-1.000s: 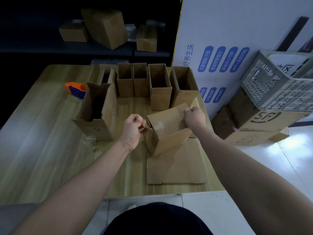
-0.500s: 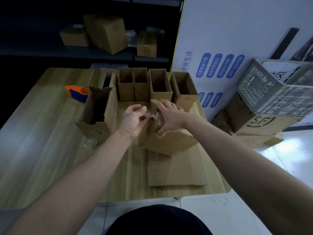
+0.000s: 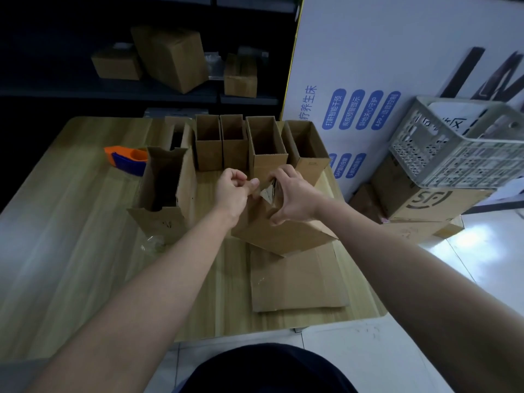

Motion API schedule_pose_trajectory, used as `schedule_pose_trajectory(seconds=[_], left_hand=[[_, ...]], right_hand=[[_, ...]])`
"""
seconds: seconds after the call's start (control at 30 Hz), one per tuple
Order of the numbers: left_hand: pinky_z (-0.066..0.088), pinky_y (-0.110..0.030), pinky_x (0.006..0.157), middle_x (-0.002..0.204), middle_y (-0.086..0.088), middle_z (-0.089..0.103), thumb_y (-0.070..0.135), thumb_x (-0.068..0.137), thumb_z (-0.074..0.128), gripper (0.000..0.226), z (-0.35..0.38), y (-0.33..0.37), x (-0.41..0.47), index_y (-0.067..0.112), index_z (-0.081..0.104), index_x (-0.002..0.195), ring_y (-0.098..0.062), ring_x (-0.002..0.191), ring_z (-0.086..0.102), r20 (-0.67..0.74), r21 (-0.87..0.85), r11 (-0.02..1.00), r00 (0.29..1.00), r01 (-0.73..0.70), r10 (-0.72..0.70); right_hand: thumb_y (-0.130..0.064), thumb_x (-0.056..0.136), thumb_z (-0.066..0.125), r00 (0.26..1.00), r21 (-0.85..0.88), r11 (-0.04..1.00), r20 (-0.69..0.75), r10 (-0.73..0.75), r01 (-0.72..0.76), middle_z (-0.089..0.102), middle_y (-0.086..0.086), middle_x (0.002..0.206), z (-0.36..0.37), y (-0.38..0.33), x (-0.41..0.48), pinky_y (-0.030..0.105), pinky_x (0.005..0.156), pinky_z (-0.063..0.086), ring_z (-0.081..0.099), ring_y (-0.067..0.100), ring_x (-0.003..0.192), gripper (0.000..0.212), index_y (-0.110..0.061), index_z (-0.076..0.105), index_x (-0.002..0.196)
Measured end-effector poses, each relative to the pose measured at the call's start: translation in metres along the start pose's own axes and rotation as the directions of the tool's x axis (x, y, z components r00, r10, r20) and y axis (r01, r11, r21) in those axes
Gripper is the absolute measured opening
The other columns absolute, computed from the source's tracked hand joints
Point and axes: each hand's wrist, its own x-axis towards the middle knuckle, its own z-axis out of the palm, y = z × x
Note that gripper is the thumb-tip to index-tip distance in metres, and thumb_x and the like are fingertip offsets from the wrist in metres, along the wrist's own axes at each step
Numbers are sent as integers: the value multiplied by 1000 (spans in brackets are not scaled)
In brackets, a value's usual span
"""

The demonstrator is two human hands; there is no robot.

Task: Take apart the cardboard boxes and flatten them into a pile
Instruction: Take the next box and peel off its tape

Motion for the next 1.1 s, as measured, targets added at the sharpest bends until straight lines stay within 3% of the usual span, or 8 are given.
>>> schedule_pose_trajectory(seconds=[0.2,0.33,0.47,0.6,0.67,0.73,0.9,1.1], left_hand=[[59,-35,74,92,-7,63,14,85,69,18,3,7,3,17,52,91,-22,86,66,4,162,979,992,-126,127],[56,-32,77,95,-10,66,8,83,69,12,0,16,3,12,59,89,-26,93,66,83,-165,979,990,124,-111],[54,-33,88,106,-10,65,1,85,64,54,3,22,-6,17,41,131,-22,103,65,178,-371,925,984,84,-18],[48,-14,77,136,6,41,7,80,72,86,5,21,-9,28,20,146,-8,93,63,151,85,978,973,-188,174],[45,-12,72,136,4,38,14,80,74,68,0,23,-8,22,38,138,-9,97,59,153,239,940,966,-243,210],[50,-22,79,119,1,55,21,80,74,45,-1,24,-10,18,55,120,-14,100,58,253,288,912,942,-292,221],[45,-13,68,94,6,60,20,83,71,27,13,30,-22,16,58,106,-7,87,57,221,268,920,948,-284,229],[53,-30,80,88,2,65,15,88,65,4,16,32,-23,15,67,91,-13,86,60,239,293,882,921,-370,307]], right_hand=[[-35,62,85,1000,44,999,-17,6,-5,29,0,134,-2,0,-1,46,103,42,34,22,122,86,-21,35,130],[-31,64,85,999,104,994,-30,34,-31,28,2,136,-8,4,-3,41,102,44,35,23,123,88,-18,33,133],[-26,65,85,994,209,976,-74,77,-60,32,3,130,-15,12,-3,33,96,44,38,22,120,87,-16,33,133],[-21,65,86,992,285,955,-75,100,-75,32,2,129,-18,19,-5,26,87,41,40,20,115,82,-18,36,130],[-20,65,86,992,303,950,-74,104,-77,31,1,131,-17,22,-7,24,87,41,39,19,116,81,-19,36,128],[-20,64,86,991,317,946,-81,102,-72,31,1,130,-18,24,-8,24,88,42,40,19,116,81,-18,36,128],[-22,64,86,997,265,964,-65,44,-25,31,1,131,-13,15,-9,28,94,44,39,20,117,85,-17,34,131],[-24,60,86,999,218,975,-30,-33,39,30,2,134,-8,9,-11,37,102,44,40,22,120,95,-16,29,136]])
